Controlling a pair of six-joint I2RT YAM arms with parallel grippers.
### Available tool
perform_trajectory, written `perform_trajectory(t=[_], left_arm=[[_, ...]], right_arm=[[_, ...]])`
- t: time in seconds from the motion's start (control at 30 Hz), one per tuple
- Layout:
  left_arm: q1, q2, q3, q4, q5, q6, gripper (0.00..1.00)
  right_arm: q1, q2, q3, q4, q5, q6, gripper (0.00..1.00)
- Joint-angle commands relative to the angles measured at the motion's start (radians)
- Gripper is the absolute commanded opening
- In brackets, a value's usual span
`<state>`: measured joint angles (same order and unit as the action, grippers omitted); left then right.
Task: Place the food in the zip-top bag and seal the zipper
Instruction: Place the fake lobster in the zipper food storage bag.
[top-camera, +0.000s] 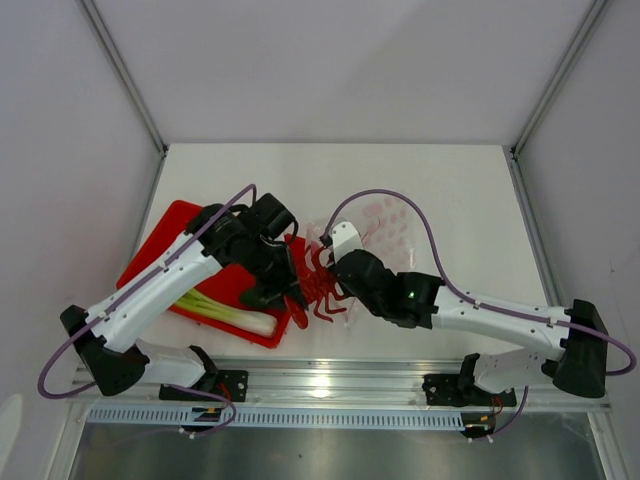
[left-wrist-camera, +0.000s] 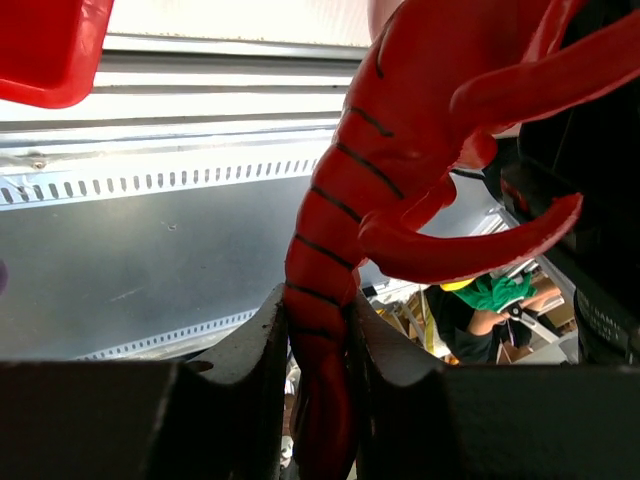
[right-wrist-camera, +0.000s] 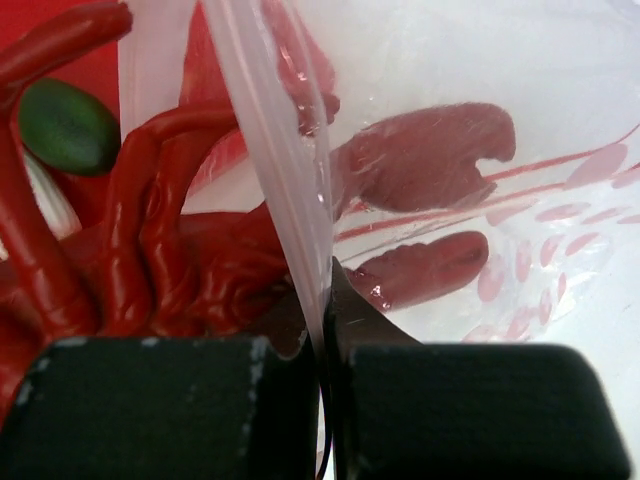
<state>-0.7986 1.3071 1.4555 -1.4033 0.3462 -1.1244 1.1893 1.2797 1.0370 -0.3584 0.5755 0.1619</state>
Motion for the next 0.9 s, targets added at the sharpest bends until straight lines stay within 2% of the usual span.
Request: perform_trajectory(t=[0.0,0.47,0.6,0.77,0.87], left_arm=[[-0.007,-0.002,0.054,0.101,-0.022,0.003,0.00],[-0.040,0.052,0.111,0.084,-0.085,0.002,0.01],[-0.053,0.075,0.103,0.095,-0.061,-0.003,0.01],[-0.057,0.064,0.069,0.121,-0.053,-0.011,0.01],[-0.057,0.055,0.040,0.141,-0.041,-0.014,0.01]], right_arm=[[0.004,-0.033,0.041,-0.002,-0.083,0.033,0.00],[-0.037,-0.013,0.078,-0.011,-0.282,0.080,0.00],[-0.037,-0.003,0.094,-0.014,-0.281,0.097,0.00],[-0.048,-0.034,0.086,-0.019,-0.207,0.128,0.00],[-0.060,-0.051,0.077,-0.007,-0.224,0.139,0.00]])
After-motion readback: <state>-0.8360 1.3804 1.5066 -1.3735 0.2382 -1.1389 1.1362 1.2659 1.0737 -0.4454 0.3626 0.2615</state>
